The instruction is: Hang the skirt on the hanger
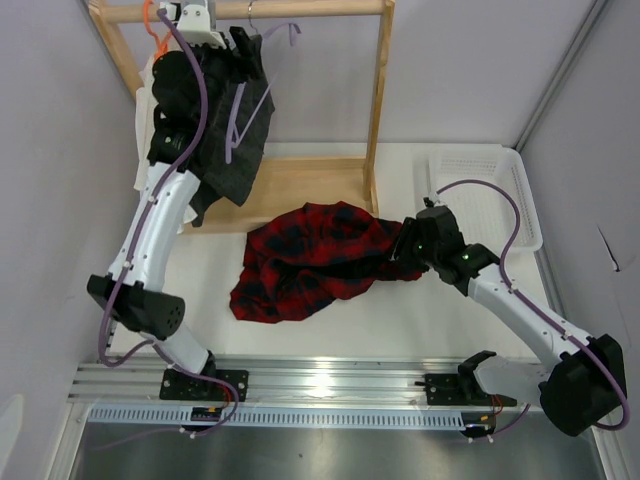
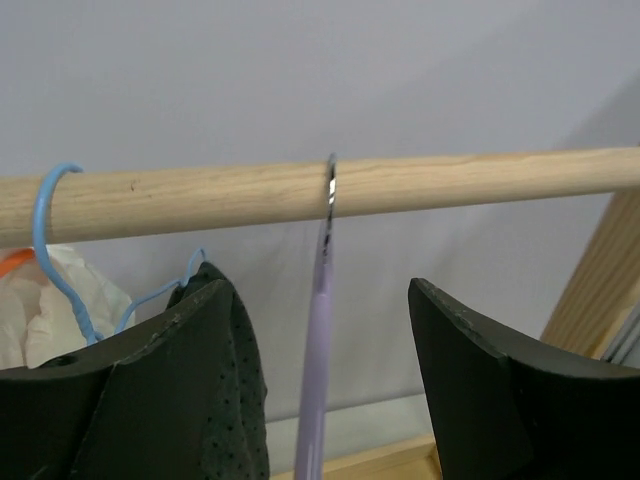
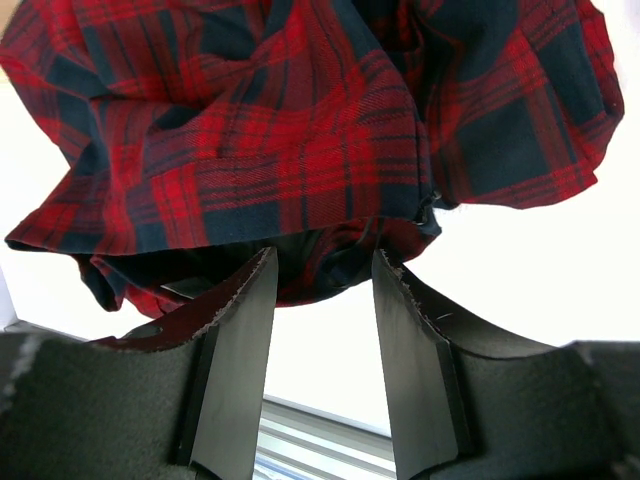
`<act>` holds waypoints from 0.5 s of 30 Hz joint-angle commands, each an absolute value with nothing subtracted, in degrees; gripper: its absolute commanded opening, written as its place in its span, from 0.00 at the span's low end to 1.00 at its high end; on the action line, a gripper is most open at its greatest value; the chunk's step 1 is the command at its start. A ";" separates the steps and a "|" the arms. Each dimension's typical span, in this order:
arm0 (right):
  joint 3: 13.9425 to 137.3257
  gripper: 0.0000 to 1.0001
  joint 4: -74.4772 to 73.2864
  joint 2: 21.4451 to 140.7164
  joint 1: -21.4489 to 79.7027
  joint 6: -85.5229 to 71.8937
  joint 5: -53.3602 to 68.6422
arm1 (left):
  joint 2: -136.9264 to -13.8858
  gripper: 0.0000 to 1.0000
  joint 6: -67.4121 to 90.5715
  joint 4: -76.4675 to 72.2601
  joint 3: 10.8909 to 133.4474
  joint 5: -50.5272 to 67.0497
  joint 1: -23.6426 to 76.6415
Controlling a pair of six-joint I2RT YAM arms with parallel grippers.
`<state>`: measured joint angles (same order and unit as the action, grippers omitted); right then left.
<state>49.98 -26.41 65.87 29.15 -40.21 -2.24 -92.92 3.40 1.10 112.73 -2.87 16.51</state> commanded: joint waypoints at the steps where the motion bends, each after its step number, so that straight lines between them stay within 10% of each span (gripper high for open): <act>1: 53.44 0.49 -27.07 63.81 29.44 -39.02 -2.20 | -95.70 0.76 1.67 5.44 121.09 -0.45 15.21; 15: 52.56 0.49 -26.81 62.84 27.95 -38.23 -1.14 | -103.80 0.74 0.18 11.42 129.72 3.07 14.77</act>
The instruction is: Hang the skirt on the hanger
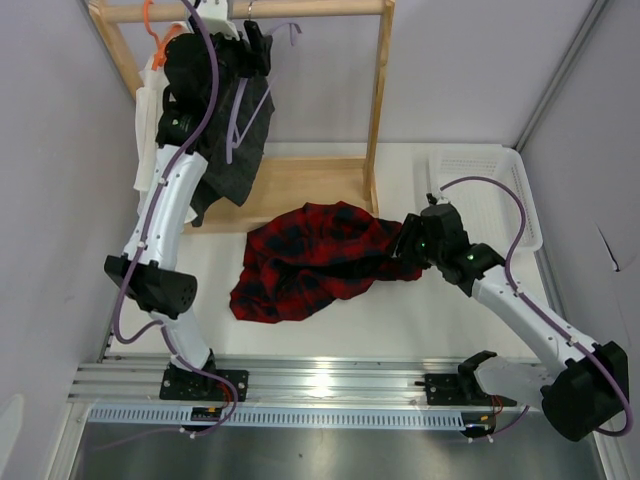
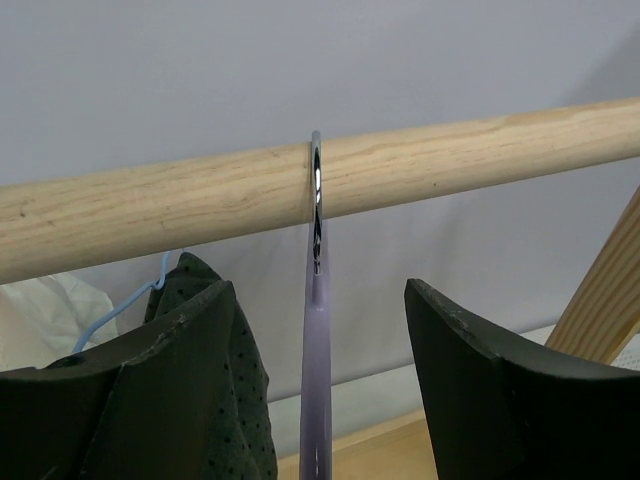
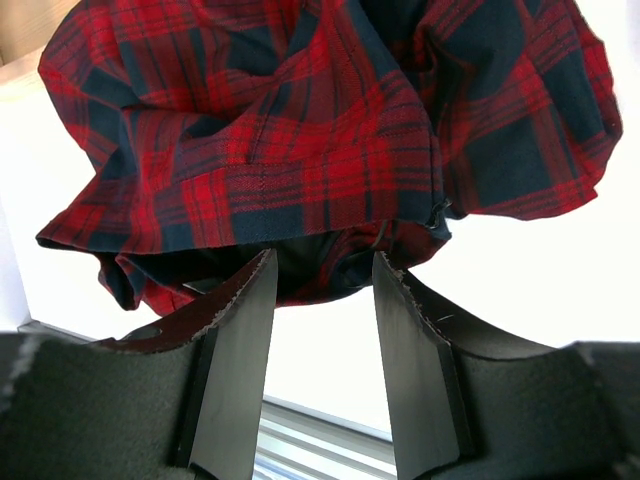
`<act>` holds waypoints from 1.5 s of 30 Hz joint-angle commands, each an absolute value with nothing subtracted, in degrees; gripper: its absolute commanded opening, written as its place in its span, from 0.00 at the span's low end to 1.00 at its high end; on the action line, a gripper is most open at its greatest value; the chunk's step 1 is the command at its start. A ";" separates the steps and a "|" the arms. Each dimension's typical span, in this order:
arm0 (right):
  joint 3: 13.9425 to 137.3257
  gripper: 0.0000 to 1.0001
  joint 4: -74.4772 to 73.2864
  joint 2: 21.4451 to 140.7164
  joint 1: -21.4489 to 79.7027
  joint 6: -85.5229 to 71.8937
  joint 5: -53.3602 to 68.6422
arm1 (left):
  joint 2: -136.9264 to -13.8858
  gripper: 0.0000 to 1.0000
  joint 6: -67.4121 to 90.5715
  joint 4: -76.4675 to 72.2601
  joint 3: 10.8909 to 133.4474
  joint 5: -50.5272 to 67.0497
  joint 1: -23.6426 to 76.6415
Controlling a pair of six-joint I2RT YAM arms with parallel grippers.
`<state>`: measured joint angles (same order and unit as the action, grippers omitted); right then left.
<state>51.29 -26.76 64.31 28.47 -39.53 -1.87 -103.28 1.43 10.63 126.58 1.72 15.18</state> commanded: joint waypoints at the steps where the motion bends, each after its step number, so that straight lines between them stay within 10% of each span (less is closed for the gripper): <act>1: 52.47 0.49 -26.81 62.67 27.69 -38.23 -0.79 | -104.23 0.74 0.18 11.69 130.16 3.25 14.77; 34: 49.75 0.49 -24.52 62.75 24.87 -37.71 2.37 | -107.93 0.60 -1.23 14.24 132.36 4.48 14.85; 43: 49.66 0.48 -24.26 62.75 24.52 -37.44 2.72 | -108.19 0.00 -2.46 12.92 133.59 5.45 14.85; 45: 49.66 0.48 -24.17 62.84 24.52 -37.35 2.81 | -107.84 0.00 -2.99 12.39 133.59 6.23 14.85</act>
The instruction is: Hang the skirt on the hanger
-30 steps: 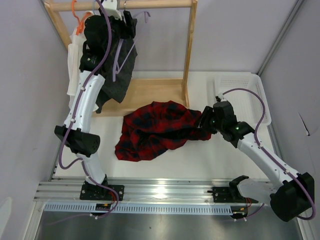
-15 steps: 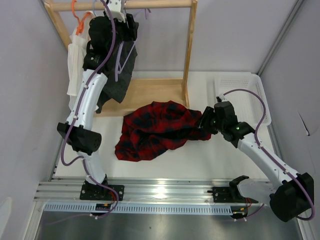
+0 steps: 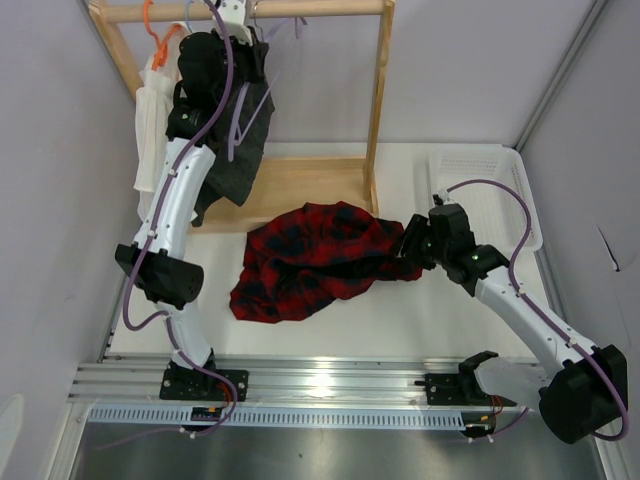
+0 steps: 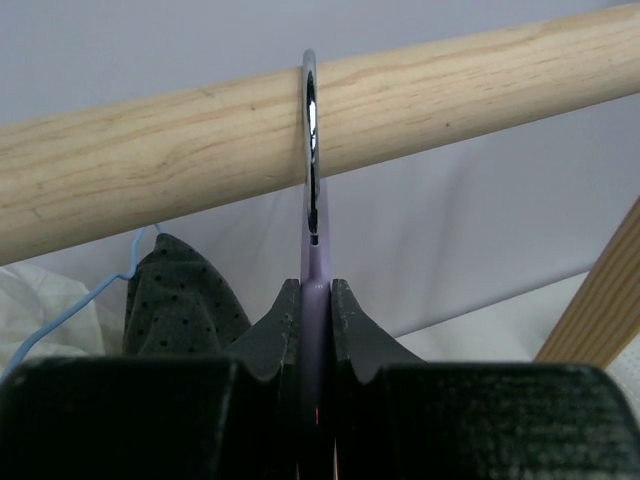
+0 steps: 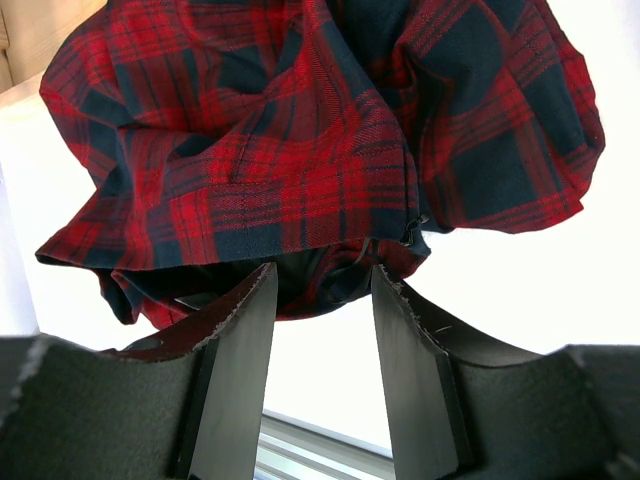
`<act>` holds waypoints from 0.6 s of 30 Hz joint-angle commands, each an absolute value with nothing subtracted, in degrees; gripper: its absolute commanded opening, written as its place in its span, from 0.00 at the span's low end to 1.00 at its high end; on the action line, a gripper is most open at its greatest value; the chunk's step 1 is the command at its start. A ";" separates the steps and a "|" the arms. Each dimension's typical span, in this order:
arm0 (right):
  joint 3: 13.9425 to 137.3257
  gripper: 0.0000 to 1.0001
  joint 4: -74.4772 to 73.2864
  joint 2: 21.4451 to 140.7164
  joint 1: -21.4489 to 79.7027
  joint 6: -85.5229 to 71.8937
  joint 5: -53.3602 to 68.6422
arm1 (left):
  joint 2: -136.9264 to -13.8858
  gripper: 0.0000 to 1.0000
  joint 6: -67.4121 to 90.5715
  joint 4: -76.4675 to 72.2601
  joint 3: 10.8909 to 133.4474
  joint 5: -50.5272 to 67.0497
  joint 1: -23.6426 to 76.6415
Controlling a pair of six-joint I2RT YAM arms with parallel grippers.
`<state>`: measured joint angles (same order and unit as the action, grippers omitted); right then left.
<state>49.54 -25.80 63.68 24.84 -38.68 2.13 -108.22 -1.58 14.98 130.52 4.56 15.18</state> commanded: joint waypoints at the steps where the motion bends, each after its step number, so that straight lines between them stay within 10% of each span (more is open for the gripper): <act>1: 49.66 0.48 -23.91 62.84 24.43 -37.44 2.90 | -107.58 0.00 -3.34 12.13 133.59 6.85 14.85; 18: 49.92 0.48 -23.73 63.55 24.26 -36.83 3.08 | -105.47 0.00 -2.73 5.54 133.68 10.19 14.68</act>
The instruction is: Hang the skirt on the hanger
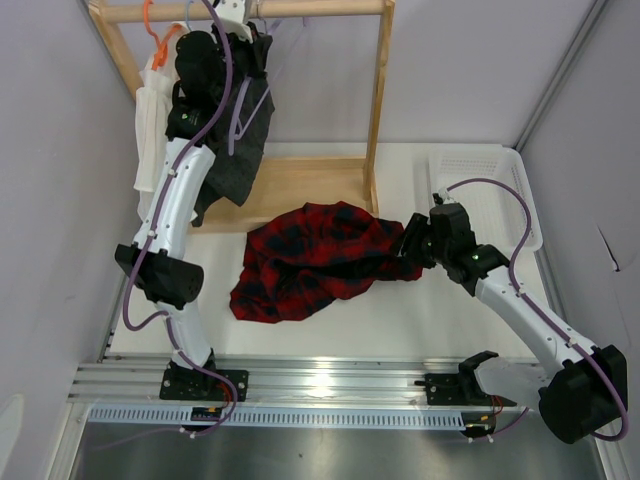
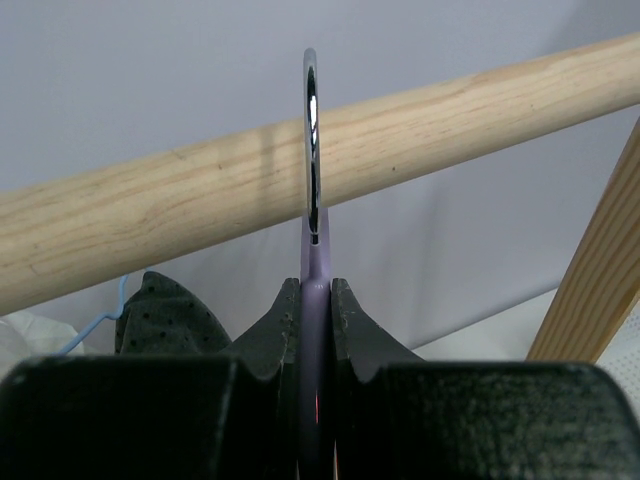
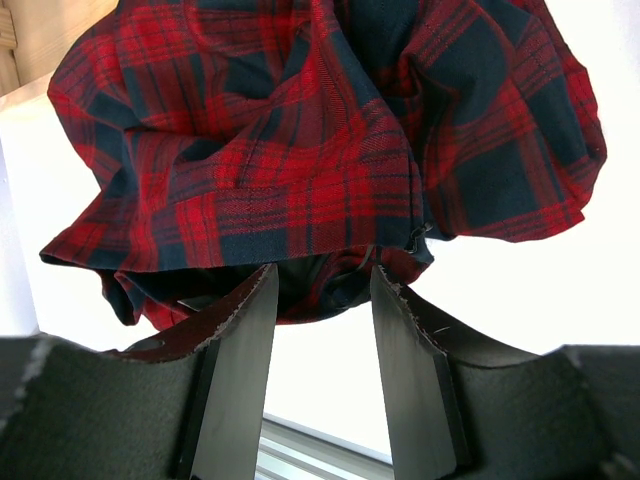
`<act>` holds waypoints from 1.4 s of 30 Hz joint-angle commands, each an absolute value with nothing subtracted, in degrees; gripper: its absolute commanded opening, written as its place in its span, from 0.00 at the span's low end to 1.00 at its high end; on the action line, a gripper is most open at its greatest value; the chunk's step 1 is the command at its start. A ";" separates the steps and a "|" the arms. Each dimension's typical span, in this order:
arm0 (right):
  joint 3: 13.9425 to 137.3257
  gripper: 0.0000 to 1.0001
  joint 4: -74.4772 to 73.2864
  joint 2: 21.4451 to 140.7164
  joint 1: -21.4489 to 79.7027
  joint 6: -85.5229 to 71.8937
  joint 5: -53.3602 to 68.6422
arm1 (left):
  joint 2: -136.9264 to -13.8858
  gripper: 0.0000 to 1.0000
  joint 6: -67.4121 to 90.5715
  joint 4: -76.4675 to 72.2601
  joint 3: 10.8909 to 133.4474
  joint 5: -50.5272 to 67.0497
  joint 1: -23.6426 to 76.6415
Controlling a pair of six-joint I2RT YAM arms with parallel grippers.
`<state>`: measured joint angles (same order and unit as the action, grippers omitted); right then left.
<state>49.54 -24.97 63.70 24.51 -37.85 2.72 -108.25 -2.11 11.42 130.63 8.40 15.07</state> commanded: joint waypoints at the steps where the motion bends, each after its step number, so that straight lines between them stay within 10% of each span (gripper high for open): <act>1: 49.83 0.48 -23.73 63.54 24.34 -36.83 2.99 | -105.38 0.00 -2.46 4.84 133.86 9.76 14.68; 29: 49.39 0.48 -23.47 63.11 24.08 -36.83 3.25 | -90.00 0.00 -1.93 -1.50 107.85 20.73 14.68; 42: 55.45 0.48 -29.87 61.17 23.82 -31.82 0.88 | -76.04 0.00 -6.32 18.44 96.17 26.63 19.42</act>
